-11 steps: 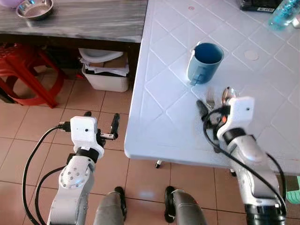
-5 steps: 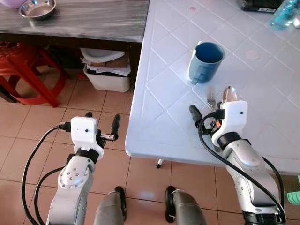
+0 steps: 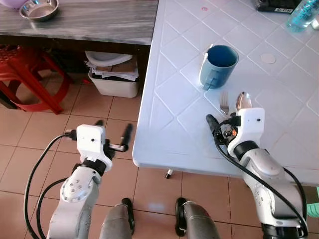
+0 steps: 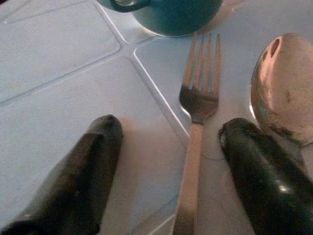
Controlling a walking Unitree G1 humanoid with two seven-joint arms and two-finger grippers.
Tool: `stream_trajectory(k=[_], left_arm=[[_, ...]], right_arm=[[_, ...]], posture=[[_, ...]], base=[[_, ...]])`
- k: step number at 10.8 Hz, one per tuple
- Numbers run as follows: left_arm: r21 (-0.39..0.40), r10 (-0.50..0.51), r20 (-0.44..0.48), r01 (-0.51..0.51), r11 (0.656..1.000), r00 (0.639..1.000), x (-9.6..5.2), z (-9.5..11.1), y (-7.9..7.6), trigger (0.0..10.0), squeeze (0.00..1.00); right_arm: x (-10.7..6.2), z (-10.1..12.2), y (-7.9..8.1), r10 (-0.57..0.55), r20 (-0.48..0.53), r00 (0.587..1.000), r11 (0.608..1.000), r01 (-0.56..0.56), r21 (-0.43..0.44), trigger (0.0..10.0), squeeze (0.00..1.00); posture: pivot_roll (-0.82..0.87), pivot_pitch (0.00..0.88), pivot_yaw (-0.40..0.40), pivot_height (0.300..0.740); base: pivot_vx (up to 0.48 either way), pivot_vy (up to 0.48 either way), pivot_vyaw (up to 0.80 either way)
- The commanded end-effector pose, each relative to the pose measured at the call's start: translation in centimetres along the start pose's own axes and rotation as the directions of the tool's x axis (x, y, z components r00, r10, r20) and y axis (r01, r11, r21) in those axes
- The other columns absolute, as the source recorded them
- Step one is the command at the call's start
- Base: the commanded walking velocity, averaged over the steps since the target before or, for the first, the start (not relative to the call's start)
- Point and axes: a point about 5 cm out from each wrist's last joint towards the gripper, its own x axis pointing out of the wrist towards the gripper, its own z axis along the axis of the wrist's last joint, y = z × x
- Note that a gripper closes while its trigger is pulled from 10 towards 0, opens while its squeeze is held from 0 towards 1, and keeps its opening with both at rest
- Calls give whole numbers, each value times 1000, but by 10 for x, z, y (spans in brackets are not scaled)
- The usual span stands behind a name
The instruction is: Setting the table
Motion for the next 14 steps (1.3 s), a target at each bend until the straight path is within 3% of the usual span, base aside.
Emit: stream_trajectory(k=[1, 6, 11, 14], left_arm=[[-9, -68, -7, 68, 998, 998, -4, 0, -6, 10000, 0], [-20, -237, -17, 237, 971, 971, -11, 3, -15, 10000, 0], [-18, -321, -32, 321, 947, 947, -16, 1, -22, 10000, 0], [-20, -312, -35, 311, 950, 949, -14, -1, -22, 10000, 0]], right_arm=[[-1, -21, -5, -6, -123, 992, 1000, 9, 30, 0, 0], [-2, -39, -22, -54, -277, 959, 997, 69, 46, 0, 0], [-3, -44, -25, -88, -319, 944, 988, 123, 91, 0, 0], [-4, -44, -22, -102, -302, 948, 983, 143, 117, 0, 0]], posture=[[-26, 294, 9, 740], [-28, 304, 10, 740], [-32, 301, 9, 740], [-35, 290, 2, 740]], base=[[0, 0, 0], [0, 0, 0], [0, 0, 0], [0, 0, 0]])
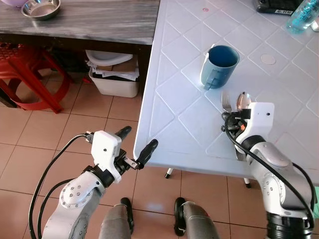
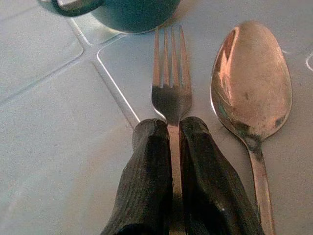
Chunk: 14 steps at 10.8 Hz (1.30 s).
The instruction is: Setting the table
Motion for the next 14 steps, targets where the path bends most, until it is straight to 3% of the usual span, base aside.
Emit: stream_trajectory(k=[1, 3, 4, 7, 8, 11, 12, 14], left_arm=[[10, 27, -17, -27, 1000, 999, -2, -3, 3, 10000, 0], [-25, 104, -9, -104, 994, 995, 0, -4, 9, 10000, 0], [-25, 99, -11, -100, 995, 995, -1, -6, 5, 10000, 0], [-14, 141, 1, -141, 990, 990, 3, -4, 13, 10000, 0], [4, 166, 18, -166, 986, 986, 7, -2, 19, 10000, 0], [13, 180, 26, -180, 984, 983, 11, 0, 25, 10000, 0], [32, 181, 30, -182, 983, 983, 13, -1, 26, 10000, 0], [58, 189, 40, -191, 980, 981, 17, 0, 29, 10000, 0]], right_arm=[[-3, -38, -7, -41, -183, 982, 998, 49, 41, 0, 0], [-4, -36, 3, -33, -152, 988, 994, 48, 100, 0, 0], [-6, -38, 7, -23, -153, 988, 991, 43, 125, 0, 0], [-6, -40, 10, -33, -166, 986, 994, 50, 94, 0, 0], [-6, -39, 14, -7, -161, 987, 995, 22, 94, 10000, 0], [-5, -41, 15, -17, -160, 987, 996, 30, 81, 10000, 0], [-3, -37, 16, -38, -130, 991, 999, 40, 6, 10000, 0], [1, -30, 21, -14, -75, 997, 999, 11, -35, 10000, 0]], posture=[[-35, 286, 0, 740], [-37, 275, 0, 740], [-38, 275, 0, 740], [-39, 266, -11, 740], [-40, 263, -15, 740], [-46, 250, -17, 740], [-48, 246, -16, 740], [-47, 240, -12, 740]], base=[[0, 0, 0], [0, 0, 0], [0, 480, 0], [0, 480, 0], [0, 480, 0], [0, 480, 0], [0, 480, 0], [0, 450, 0]])
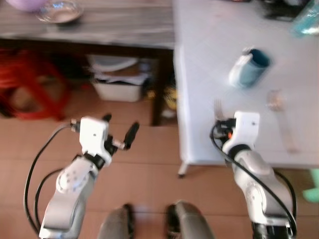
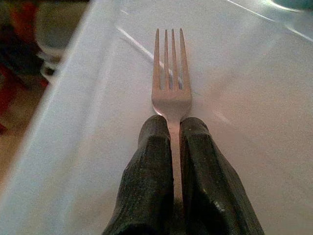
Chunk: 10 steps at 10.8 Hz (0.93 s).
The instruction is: Setting the table
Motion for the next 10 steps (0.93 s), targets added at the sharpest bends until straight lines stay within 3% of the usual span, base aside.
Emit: stream_trajectory(k=[1, 2, 3, 8, 10], left_arm=[[8, 4, -5, -4, 1000, 1000, 0, -3, -3, 10000, 0], [26, 20, 0, -19, 999, 1000, 2, -3, -1, 10000, 0], [35, 35, 2, -35, 999, 999, 4, -2, 1, 10000, 0], [90, 194, 32, -196, 977, 981, 13, 2, 18, 10000, 0], [81, 240, 29, -241, 967, 970, 17, 2, 21, 10000, 0]], right_arm=[[1, -17, -1, 10, -59, 998, 1000, -11, -20, 10000, 0], [3, -13, -2, -13, -7, 1000, 995, 13, -97, 10000, 0], [5, -12, -2, -17, -9, 1000, 999, 16, -49, 10000, 0], [10, 15, -5, -32, 183, 983, 996, 46, -76, 10000, 0], [12, 24, -4, -28, 235, 972, 994, 51, -92, 10000, 0]], posture=[[-46, 237, -10, 740], [-41, 233, -6, 740], [-40, 229, -4, 740], [-42, 211, 2, 740], [-41, 205, 1, 740]], base=[[0, 420, 0], [319, 360, 0], [401, 262, 0], [408, 251, 0], [431, 0, 0]])
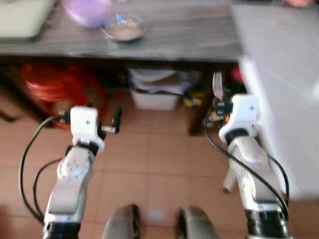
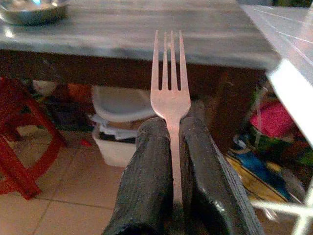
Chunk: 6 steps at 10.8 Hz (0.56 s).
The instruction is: Setting the table
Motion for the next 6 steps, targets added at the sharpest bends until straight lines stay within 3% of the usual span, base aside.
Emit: stream_trajectory(k=[1, 6], left_arm=[[-9, -6, -1, 6, 1000, 1000, 0, 0, -5, 10000, 0], [-5, 13, 8, -13, 1000, 1000, 5, 1, -7, 10000, 0]], right_arm=[[-2, 0, -9, -28, 5, 1000, 1000, 29, -11, 10000, 0], [0, 4, -10, -22, 52, 998, 999, 24, -47, 10000, 0]], posture=[[-42, 204, 1, 740], [-45, 201, 2, 740]], base=[[431, 0, 0], [380, 290, 0]])
